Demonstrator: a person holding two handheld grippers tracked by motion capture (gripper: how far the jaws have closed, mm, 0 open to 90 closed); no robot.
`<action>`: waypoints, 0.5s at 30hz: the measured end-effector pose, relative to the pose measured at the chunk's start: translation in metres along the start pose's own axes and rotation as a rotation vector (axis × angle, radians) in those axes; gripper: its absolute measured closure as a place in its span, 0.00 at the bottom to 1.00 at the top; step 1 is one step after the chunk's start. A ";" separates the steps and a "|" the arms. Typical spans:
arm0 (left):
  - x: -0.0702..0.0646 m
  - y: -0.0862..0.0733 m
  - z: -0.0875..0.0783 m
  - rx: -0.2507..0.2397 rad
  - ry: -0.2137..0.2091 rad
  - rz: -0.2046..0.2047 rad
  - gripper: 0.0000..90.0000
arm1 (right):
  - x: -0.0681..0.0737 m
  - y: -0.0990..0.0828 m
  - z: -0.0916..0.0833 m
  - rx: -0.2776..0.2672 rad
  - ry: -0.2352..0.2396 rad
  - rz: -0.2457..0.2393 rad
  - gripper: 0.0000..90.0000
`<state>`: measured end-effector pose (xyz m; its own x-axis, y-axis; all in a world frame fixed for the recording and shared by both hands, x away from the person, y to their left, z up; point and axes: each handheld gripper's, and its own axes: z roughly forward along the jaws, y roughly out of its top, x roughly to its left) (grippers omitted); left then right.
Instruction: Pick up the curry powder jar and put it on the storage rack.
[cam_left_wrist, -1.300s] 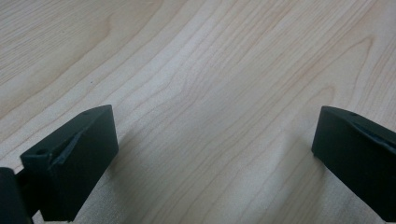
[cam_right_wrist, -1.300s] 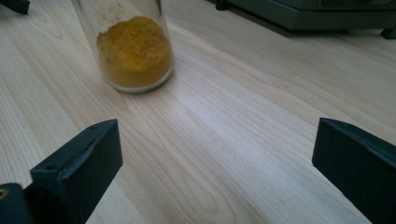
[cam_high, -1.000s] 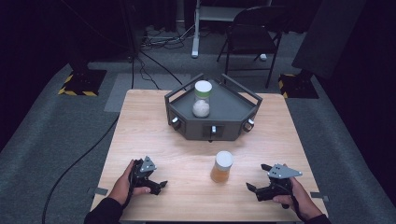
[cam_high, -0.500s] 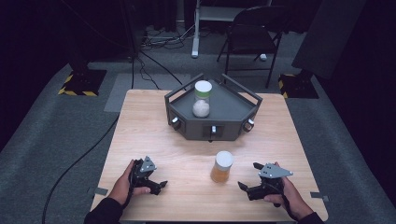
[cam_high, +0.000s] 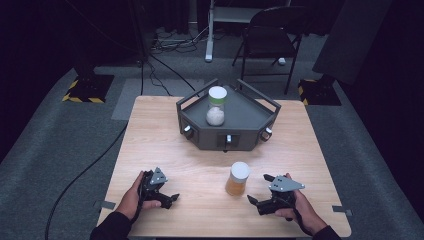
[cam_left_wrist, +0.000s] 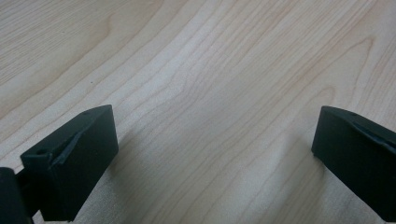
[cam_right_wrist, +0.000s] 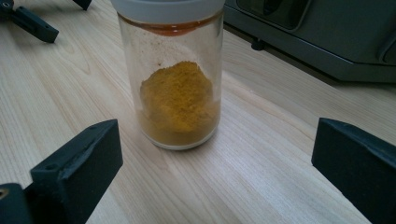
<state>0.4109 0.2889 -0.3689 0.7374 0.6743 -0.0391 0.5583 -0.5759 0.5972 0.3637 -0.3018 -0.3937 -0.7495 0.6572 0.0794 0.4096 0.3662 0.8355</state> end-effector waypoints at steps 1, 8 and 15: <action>0.000 0.000 0.000 0.001 0.000 -0.001 0.00 | 0.000 0.000 0.000 -0.004 0.000 -0.001 0.02; 0.000 0.000 0.000 0.001 0.000 -0.001 0.00 | 0.004 0.003 0.005 -0.022 0.006 -0.009 0.02; 0.000 0.000 0.000 0.001 0.000 -0.001 0.00 | 0.007 0.008 0.015 -0.023 0.019 -0.019 0.02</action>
<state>0.4110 0.2889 -0.3688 0.7369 0.6748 -0.0396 0.5593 -0.5758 0.5964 0.3692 -0.2845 -0.3943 -0.7667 0.6377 0.0737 0.3834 0.3629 0.8493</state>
